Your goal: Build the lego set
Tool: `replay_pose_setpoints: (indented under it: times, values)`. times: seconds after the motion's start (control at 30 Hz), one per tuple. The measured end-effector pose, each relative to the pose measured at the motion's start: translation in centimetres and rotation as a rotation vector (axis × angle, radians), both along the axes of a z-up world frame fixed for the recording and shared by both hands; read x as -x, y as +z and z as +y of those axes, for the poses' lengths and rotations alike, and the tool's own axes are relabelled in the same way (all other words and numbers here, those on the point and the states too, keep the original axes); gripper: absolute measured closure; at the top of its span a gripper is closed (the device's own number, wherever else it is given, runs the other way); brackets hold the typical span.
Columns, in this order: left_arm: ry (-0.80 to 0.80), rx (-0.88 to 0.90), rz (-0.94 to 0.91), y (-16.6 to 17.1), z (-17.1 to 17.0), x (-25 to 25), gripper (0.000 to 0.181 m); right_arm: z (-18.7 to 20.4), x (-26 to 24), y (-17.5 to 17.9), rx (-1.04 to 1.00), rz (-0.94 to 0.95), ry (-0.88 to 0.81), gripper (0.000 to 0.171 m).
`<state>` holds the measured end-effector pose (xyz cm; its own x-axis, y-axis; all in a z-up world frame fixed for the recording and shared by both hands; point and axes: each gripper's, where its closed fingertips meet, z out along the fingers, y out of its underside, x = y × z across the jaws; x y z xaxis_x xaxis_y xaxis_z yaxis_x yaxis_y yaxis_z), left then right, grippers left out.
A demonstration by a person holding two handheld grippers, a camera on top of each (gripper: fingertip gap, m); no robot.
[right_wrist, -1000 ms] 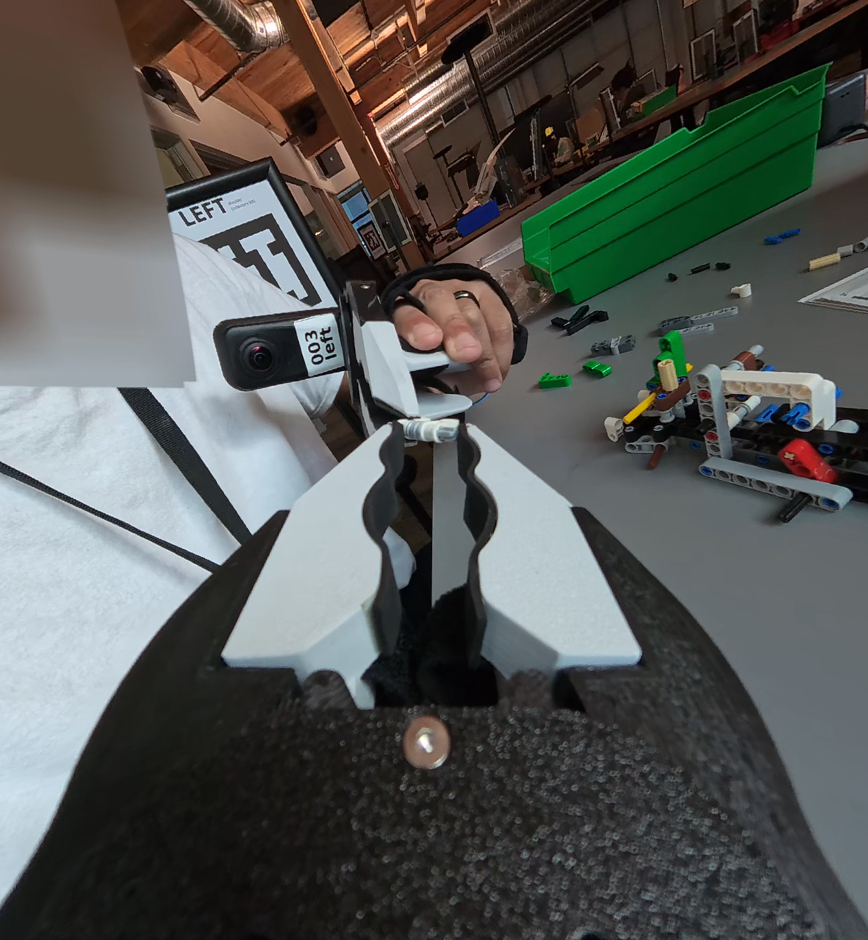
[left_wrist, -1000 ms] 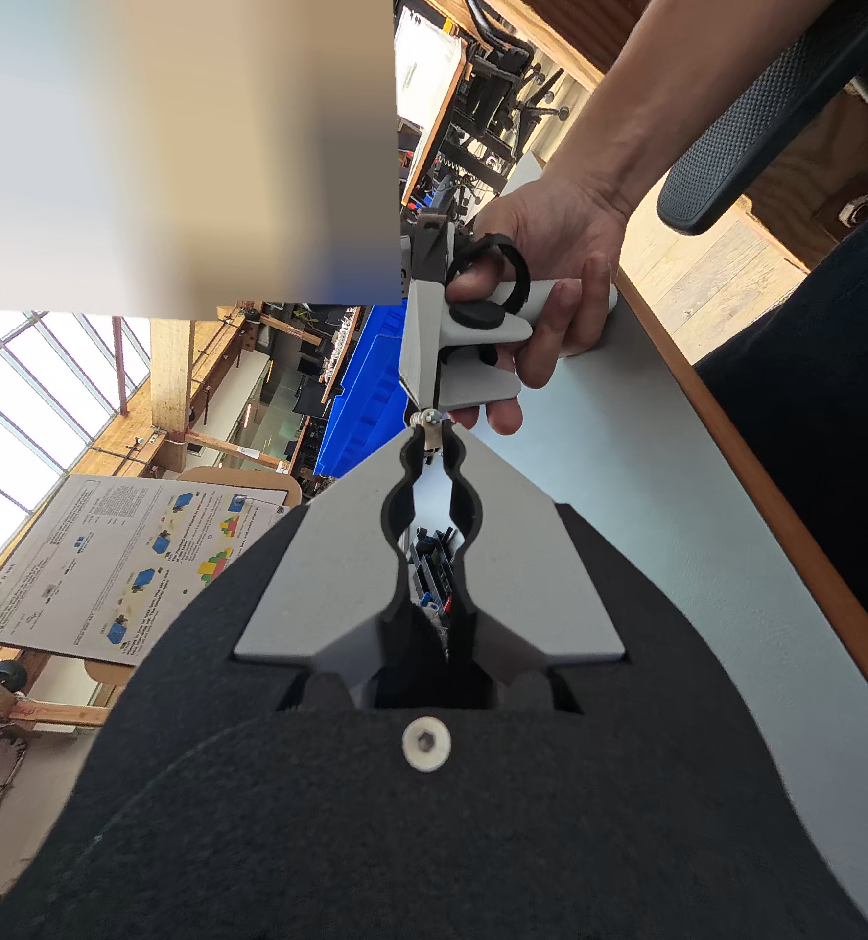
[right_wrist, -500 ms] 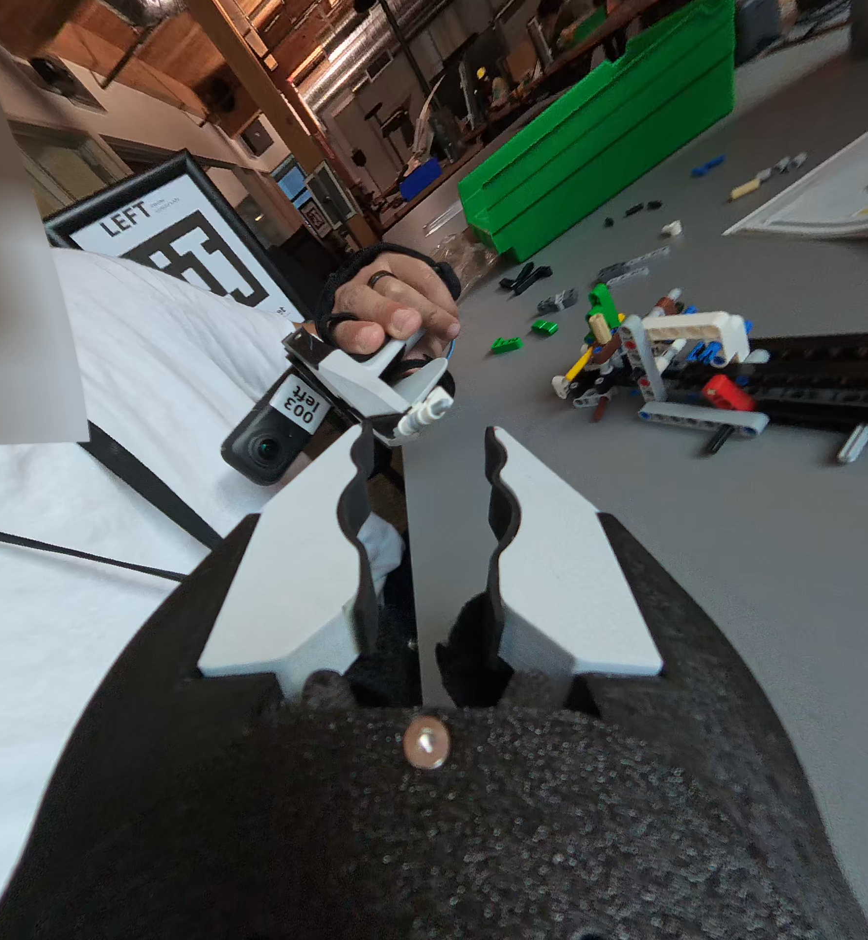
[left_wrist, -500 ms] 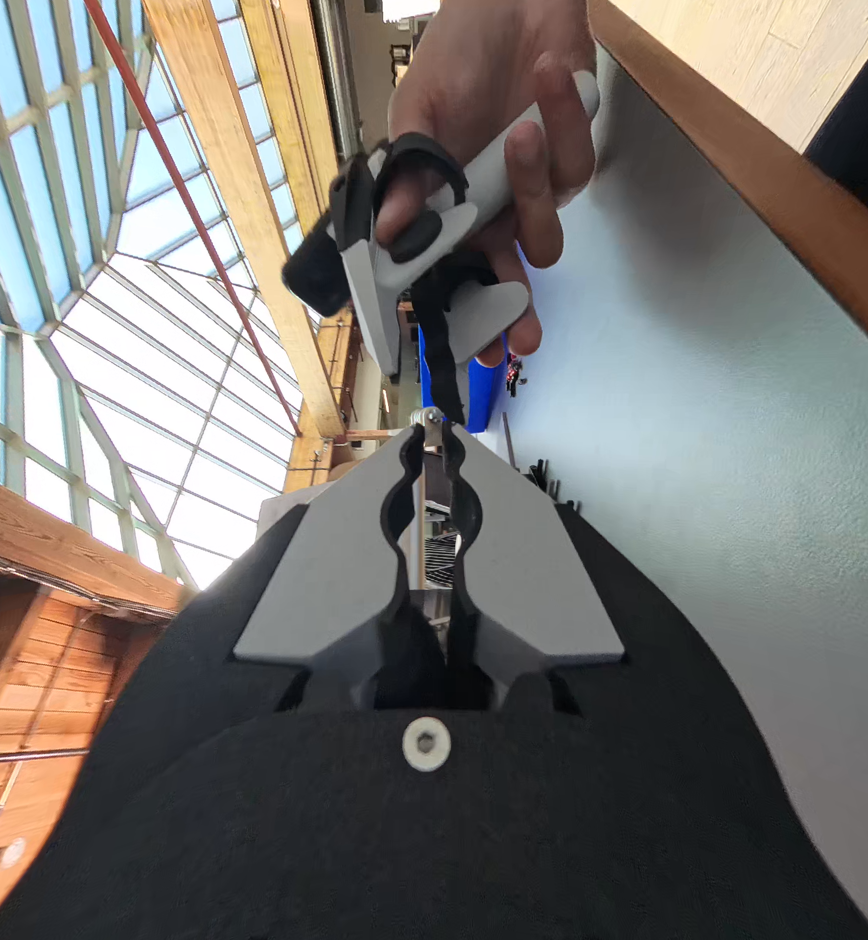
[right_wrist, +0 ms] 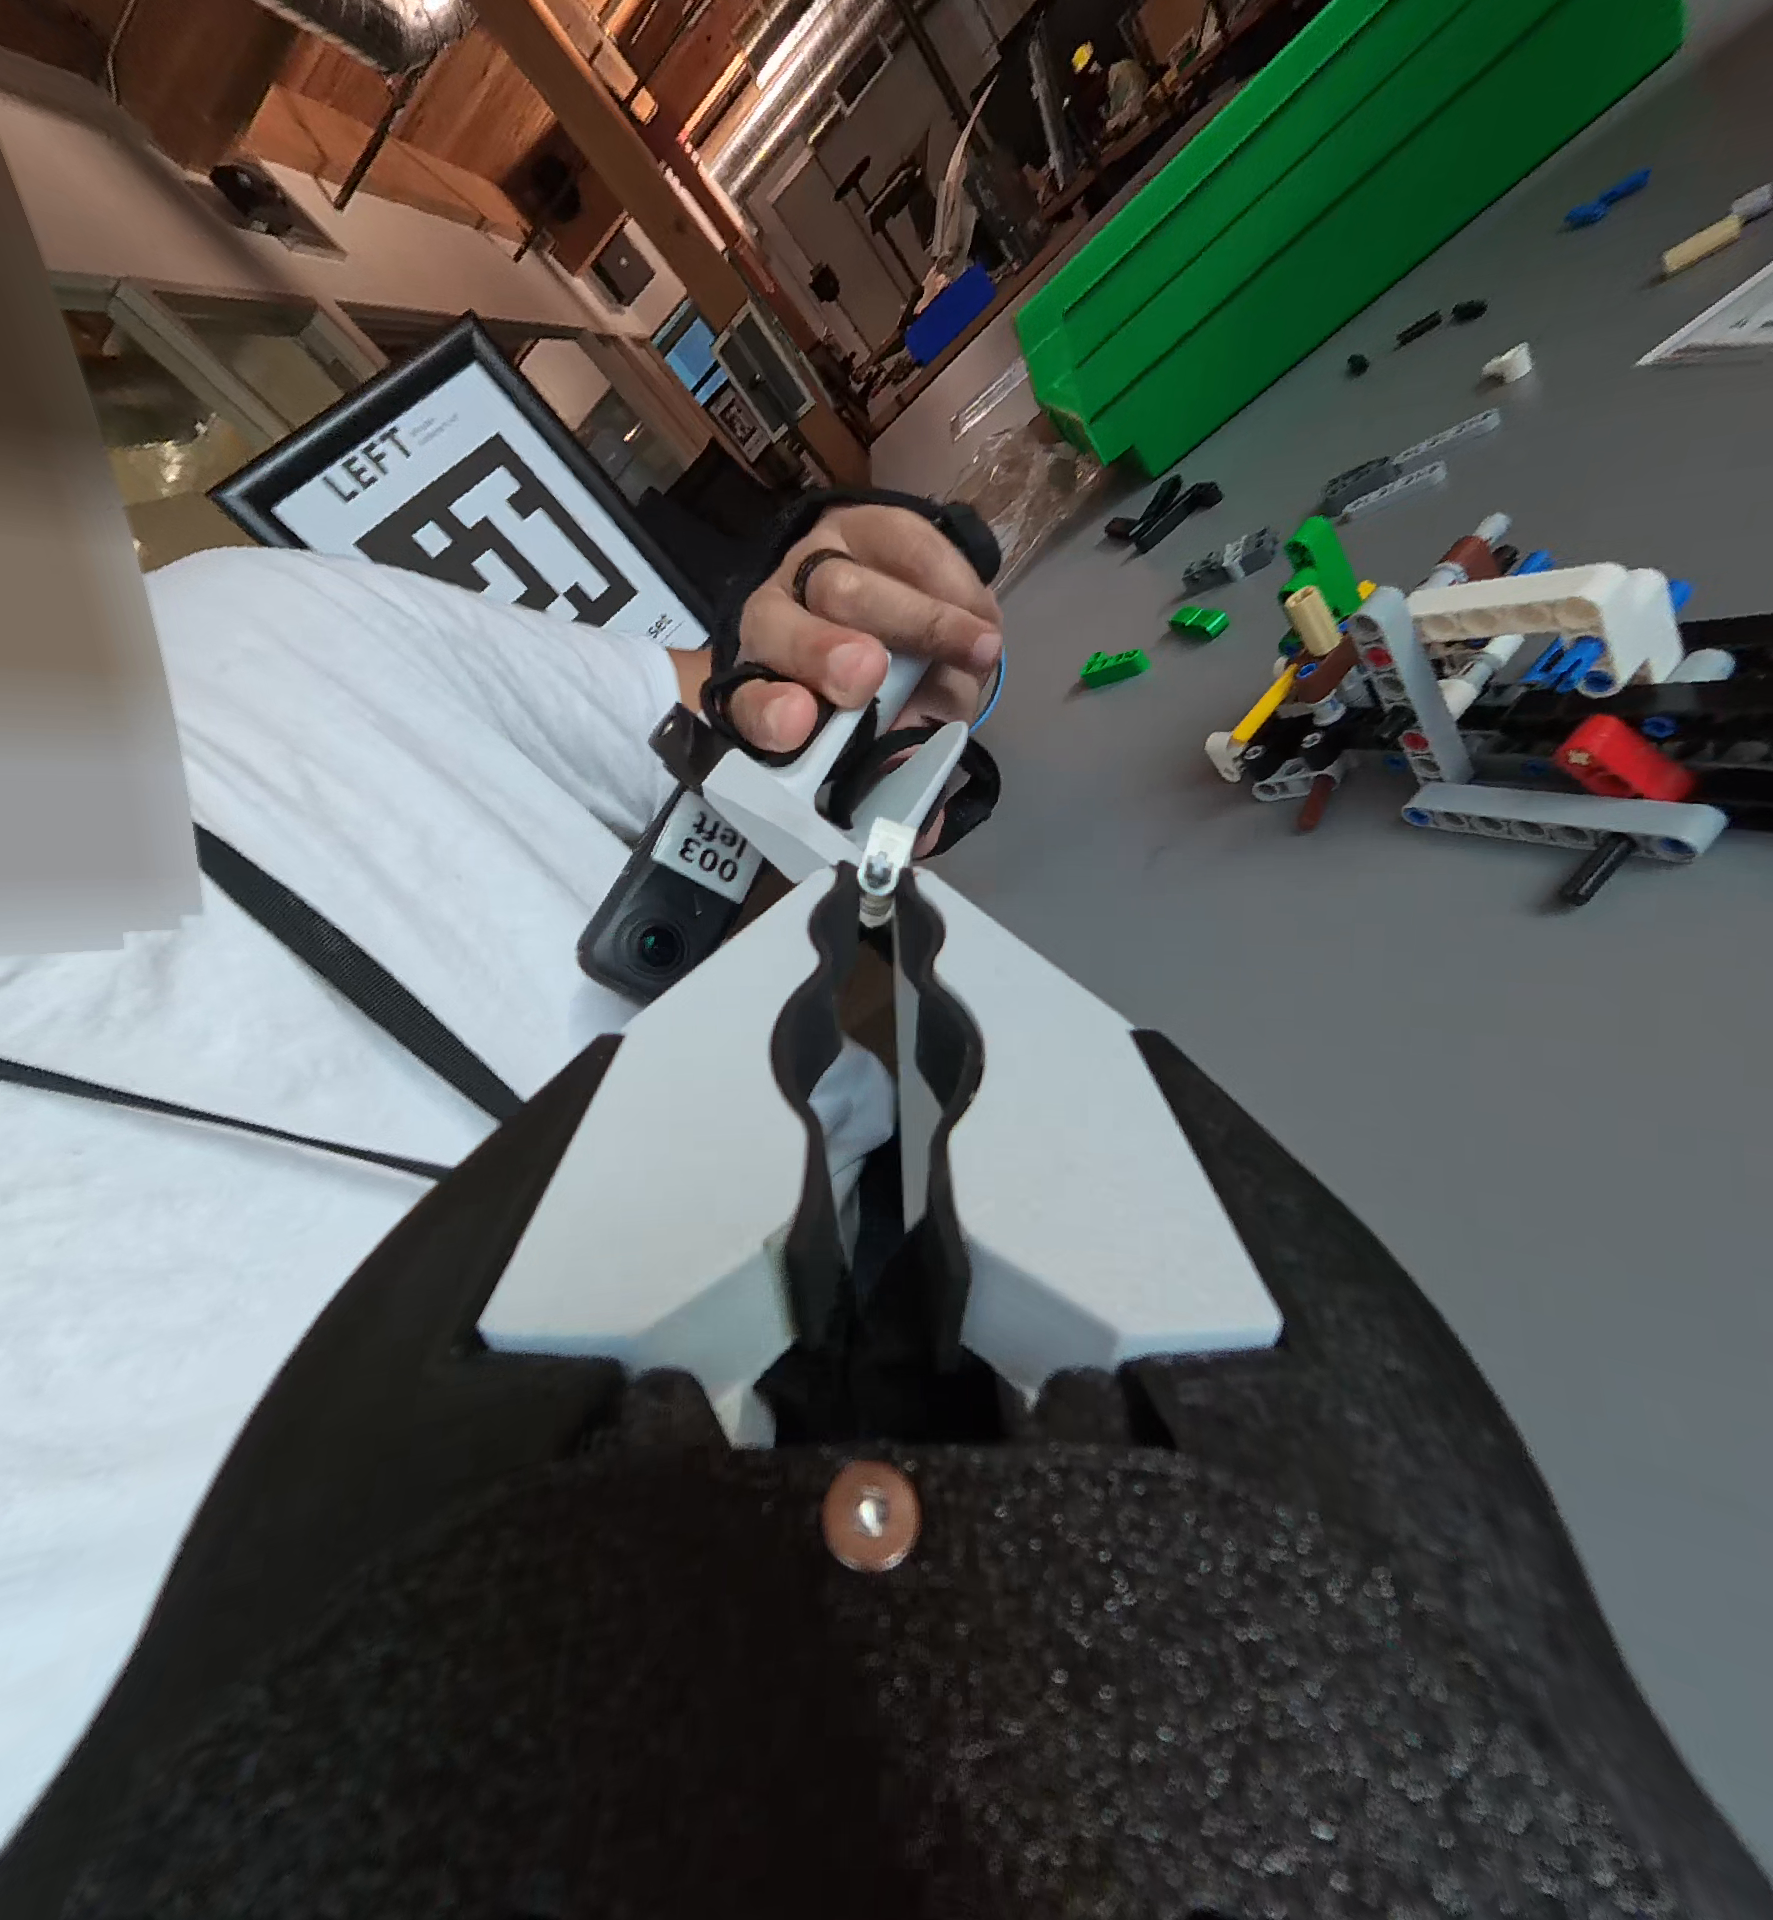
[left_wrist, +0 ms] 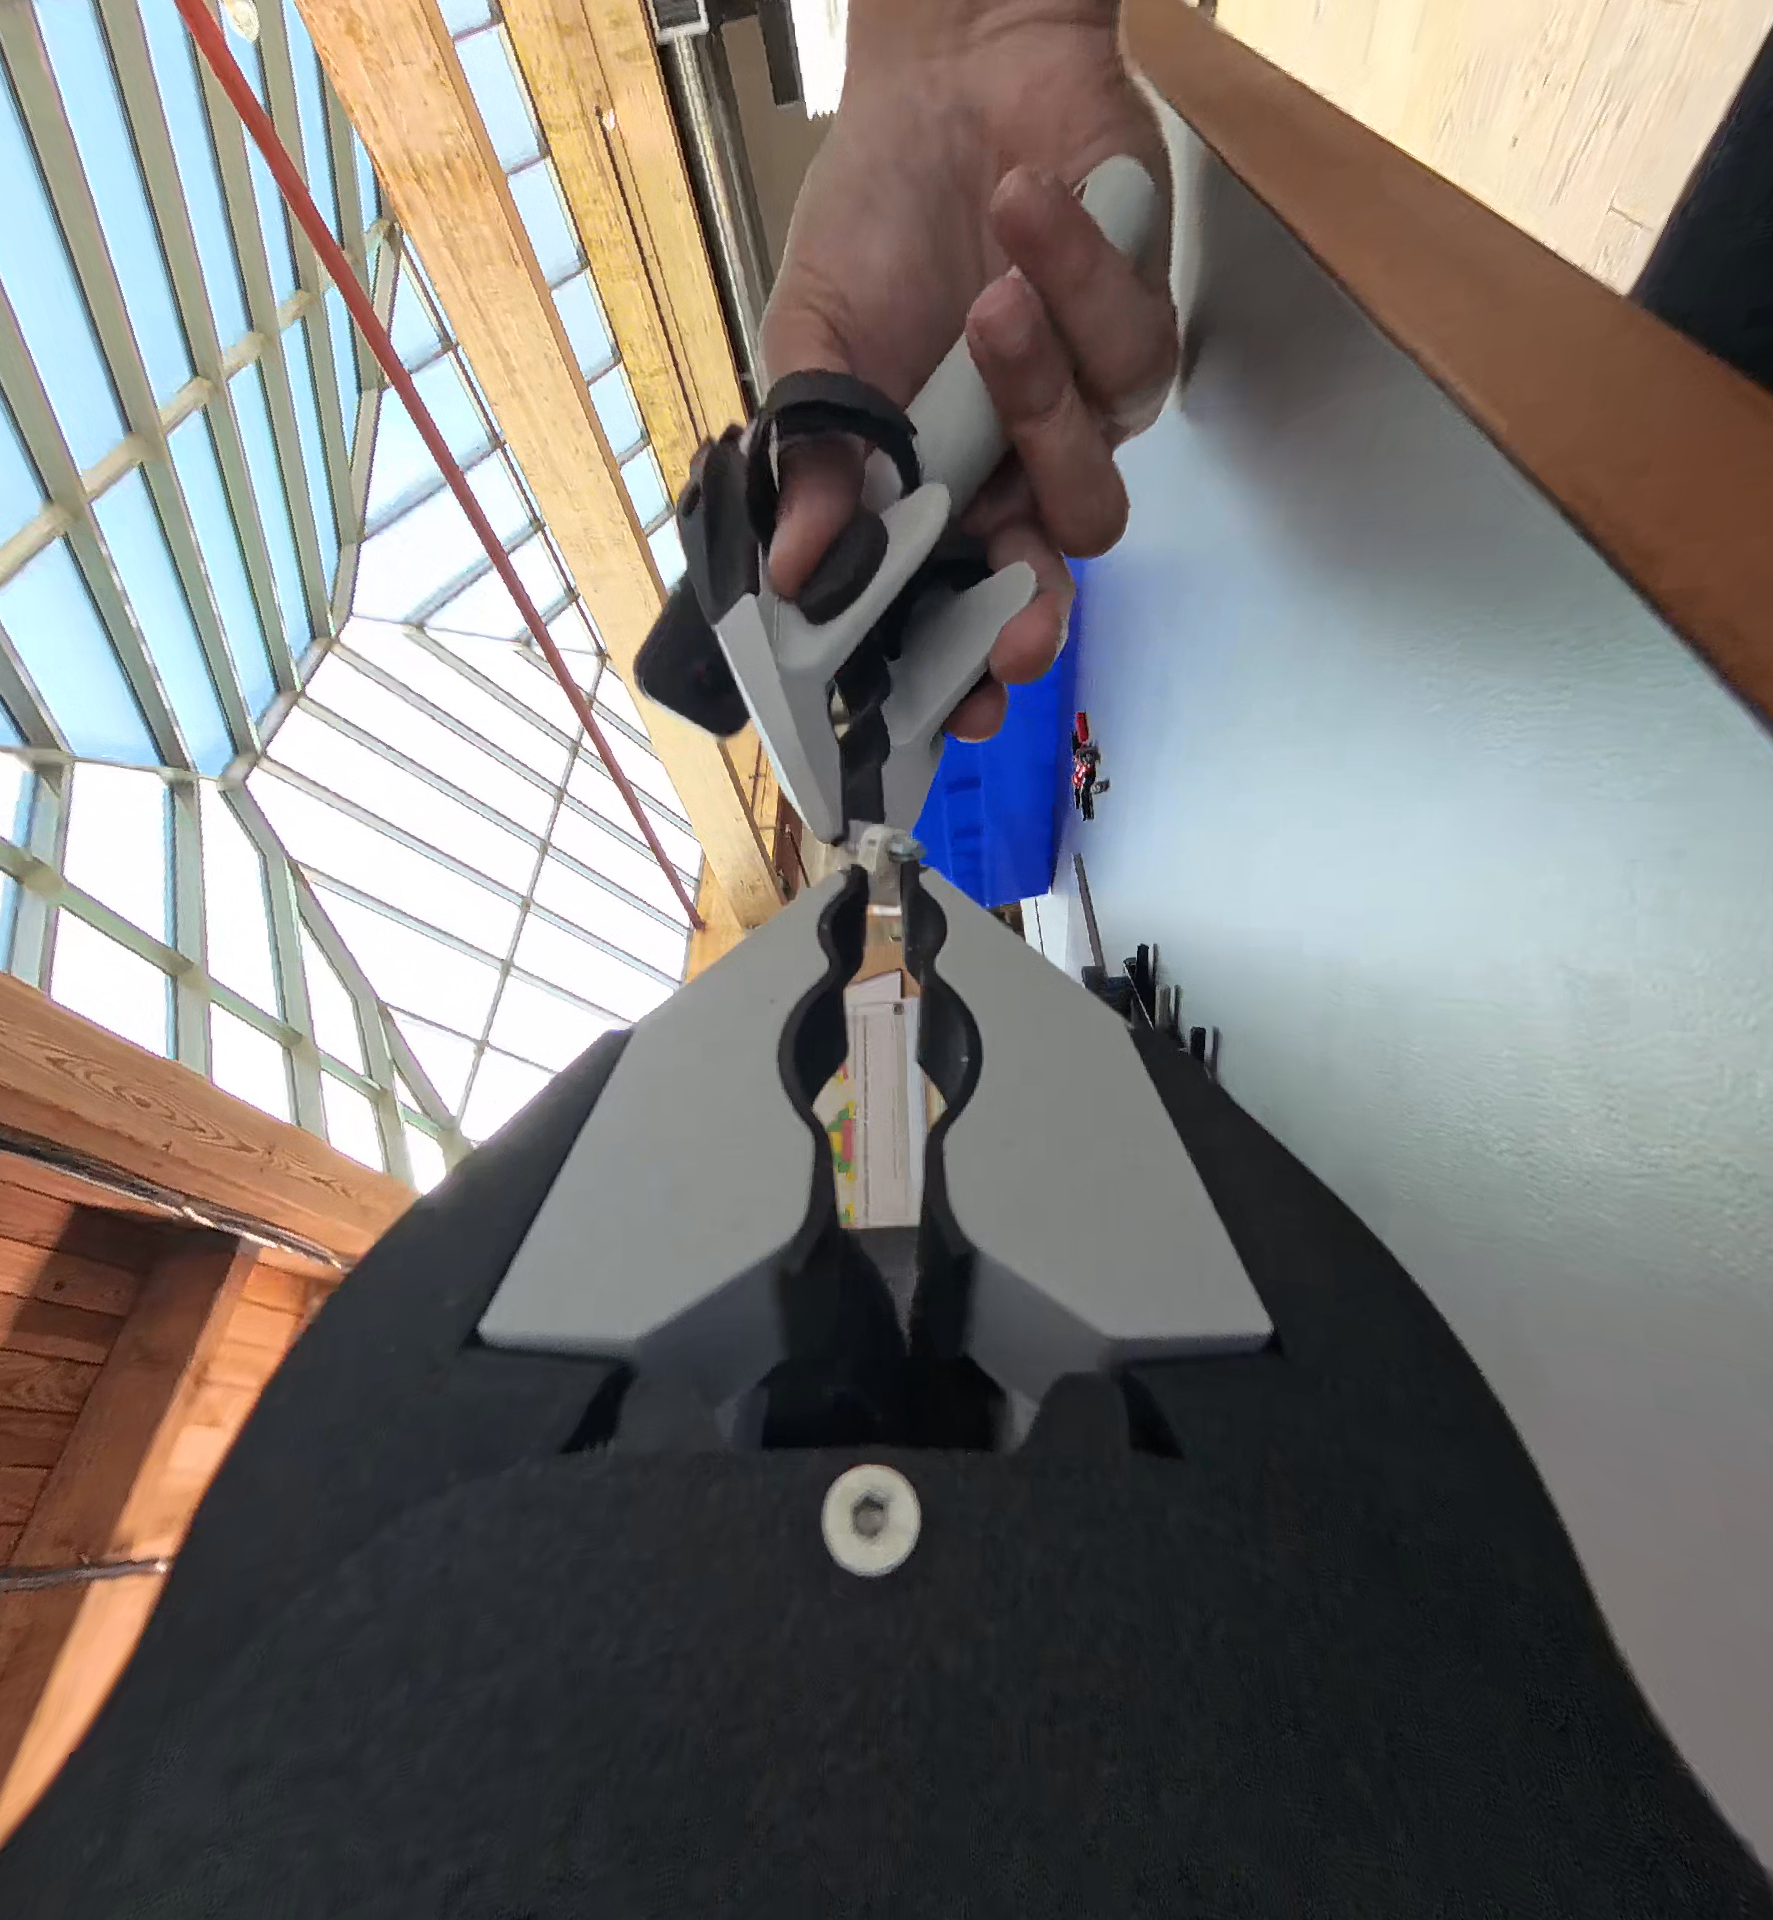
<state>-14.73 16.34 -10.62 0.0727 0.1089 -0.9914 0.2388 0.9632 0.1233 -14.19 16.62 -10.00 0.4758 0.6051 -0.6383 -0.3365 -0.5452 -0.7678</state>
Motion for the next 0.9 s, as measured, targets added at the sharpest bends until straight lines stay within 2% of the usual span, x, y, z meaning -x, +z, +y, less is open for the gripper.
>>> replay_pose_setpoints:
  times: [0.1, 0.17, 0.3, 0.37, 0.57, 0.73, 0.9]
  values:
    - [0.101, 0.228, 0.105, 0.4, 2.3, -1.5, 0.181, 1.1, -2.4, 0.7, -0.037, 0.024, -0.165, 0.166]
    - [0.126, 0.402, 0.161, 1.2, 3.4, -2.0, 0.177, 1.6, -4.2, 1.4, -0.085, 0.053, -0.273, 0.165]
    - [0.109, 0.684, 0.282, 1.9, 4.4, -2.4, 0.175, 2.2, -6.2, 1.0, -0.112, -0.006, -0.403, 0.165]
    - [0.106, 0.822, 0.35, 1.9, 4.9, -2.7, 0.174, 1.9, -6.7, 1.8, -0.201, -0.037, -0.44, 0.165]
    - [0.033, 1.384, 0.593, 3.0, 8.0, -3.4, 0.171, 1.6, -9.9, 2.8, -0.351, -0.19, -0.625, 0.165]
    - [0.007, 1.573, 0.683, 3.0, 10.5, -4.1, 0.171, 2.4, -12.7, 1.6, -0.283, -0.324, -0.772, 0.165]
    - [0.102, 1.556, 0.641, 2.9, 14.0, -4.9, 0.172, 2.8, -15.4, 0.9, -0.201, -0.317, -0.887, 0.165]
